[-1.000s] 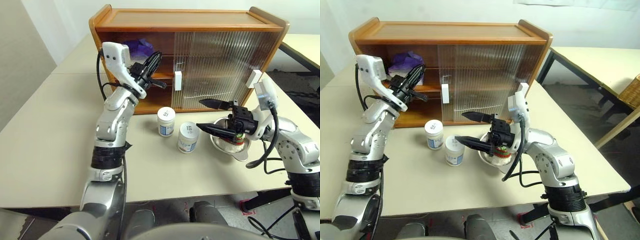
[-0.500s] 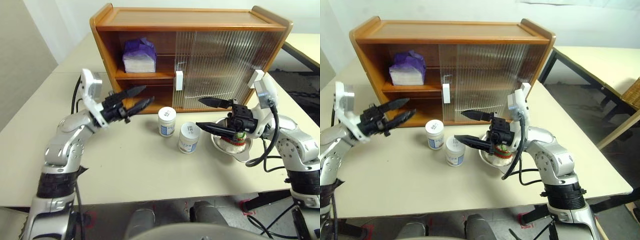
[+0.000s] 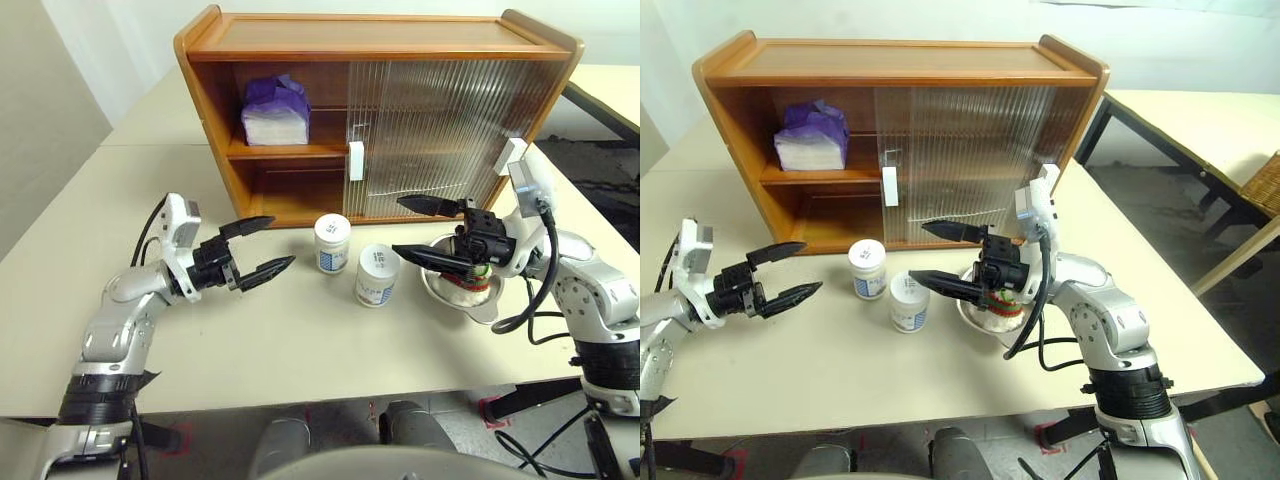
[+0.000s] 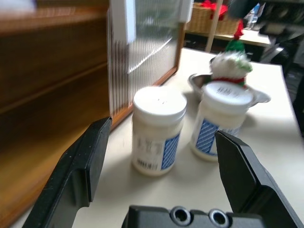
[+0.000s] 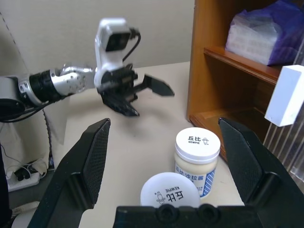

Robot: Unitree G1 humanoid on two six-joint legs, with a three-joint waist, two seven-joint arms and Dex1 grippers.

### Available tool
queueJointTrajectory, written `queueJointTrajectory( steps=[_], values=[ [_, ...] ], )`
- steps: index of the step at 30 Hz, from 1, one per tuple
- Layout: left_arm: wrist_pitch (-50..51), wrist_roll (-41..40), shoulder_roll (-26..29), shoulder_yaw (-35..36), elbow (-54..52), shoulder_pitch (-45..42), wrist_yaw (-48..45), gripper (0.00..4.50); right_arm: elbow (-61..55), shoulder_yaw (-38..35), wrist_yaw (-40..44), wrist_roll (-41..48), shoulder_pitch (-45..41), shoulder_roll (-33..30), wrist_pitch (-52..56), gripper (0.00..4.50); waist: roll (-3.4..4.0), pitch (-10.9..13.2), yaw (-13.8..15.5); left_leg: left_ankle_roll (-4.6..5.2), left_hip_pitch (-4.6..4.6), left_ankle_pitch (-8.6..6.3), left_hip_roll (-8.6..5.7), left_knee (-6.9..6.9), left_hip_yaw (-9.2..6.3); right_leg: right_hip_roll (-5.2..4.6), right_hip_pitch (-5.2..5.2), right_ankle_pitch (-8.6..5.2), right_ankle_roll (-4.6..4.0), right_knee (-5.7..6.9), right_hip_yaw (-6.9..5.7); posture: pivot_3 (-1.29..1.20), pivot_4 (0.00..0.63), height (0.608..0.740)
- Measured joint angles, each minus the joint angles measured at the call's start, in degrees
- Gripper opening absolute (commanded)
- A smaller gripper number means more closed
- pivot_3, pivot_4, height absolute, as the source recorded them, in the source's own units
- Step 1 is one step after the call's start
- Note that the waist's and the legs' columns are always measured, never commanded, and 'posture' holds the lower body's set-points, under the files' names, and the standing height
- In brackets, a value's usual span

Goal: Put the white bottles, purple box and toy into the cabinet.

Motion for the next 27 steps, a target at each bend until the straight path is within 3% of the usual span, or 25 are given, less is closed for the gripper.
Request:
queueJointTrajectory(
  steps=[14, 27],
  values=[
    [-9.84, 6.34, -8.72, -4.4, 16.92, -5.16, 1.7, 4.45, -1.23, -0.37, -0.36, 0.12, 0.53, -0.71, 0.19, 4.5, 0.01, -0.01, -0.27, 0.01, -0.31, 0.02, 0.0, 0.0, 0.01, 0.0, -0.01, -0.01, -0.01, 0.0, -0.02, -0.15, 0.0, 0.74],
    [-11.26, 8.78, -11.96, -7.86, 19.08, -7.59, 2.57, 4.45, -2.35, -0.54, -1.27, 0.27, 1.69, -0.79, 0.71, 4.5, 0.03, -0.02, -0.69, 0.02, -0.51, 0.04, 0.0, 0.18, 0.02, 0.0, 0.0, 0.04, 0.09, 0.0, -0.04, -0.17, 0.0, 0.74]
  ],
)
